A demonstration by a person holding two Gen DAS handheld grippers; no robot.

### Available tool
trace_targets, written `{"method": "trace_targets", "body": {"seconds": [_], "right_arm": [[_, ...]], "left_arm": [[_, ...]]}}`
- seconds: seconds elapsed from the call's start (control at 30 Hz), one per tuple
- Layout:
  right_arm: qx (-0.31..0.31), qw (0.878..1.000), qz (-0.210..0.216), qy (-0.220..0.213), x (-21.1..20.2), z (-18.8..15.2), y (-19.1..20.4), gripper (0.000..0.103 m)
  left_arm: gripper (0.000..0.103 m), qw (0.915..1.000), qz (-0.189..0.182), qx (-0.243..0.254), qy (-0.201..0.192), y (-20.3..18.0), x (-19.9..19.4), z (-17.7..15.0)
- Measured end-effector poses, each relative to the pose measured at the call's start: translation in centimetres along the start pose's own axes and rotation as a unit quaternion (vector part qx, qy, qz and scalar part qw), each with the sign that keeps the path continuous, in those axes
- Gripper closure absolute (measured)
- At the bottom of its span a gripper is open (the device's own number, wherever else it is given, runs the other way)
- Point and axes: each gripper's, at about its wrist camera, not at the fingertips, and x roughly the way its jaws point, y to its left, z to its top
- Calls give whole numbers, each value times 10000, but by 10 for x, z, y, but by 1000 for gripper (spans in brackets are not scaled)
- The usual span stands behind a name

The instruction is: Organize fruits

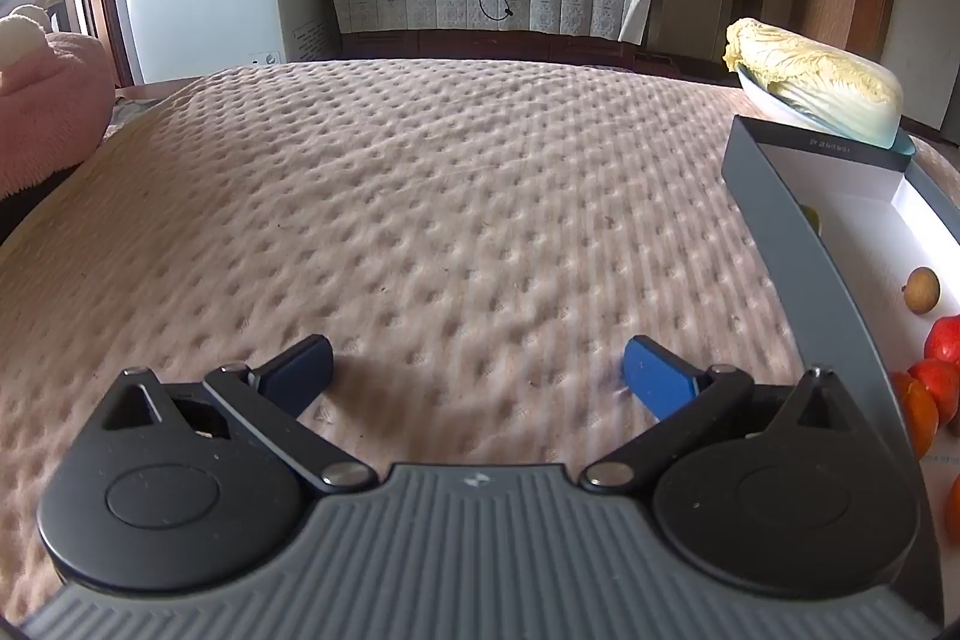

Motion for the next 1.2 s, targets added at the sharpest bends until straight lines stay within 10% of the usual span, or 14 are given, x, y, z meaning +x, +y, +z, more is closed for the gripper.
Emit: {"method": "trace_targets", "body": {"seconds": [0.7, 1.2], "right_arm": [[55, 9999, 48, -81, -1, 0, 0, 0], [58, 9999, 47, -75, -1, 0, -2, 0]], "left_arm": [[0, 9978, 466, 467, -70, 61, -75, -11], [0, 9927, -251, 1180, 41, 32, -46, -24]]}}
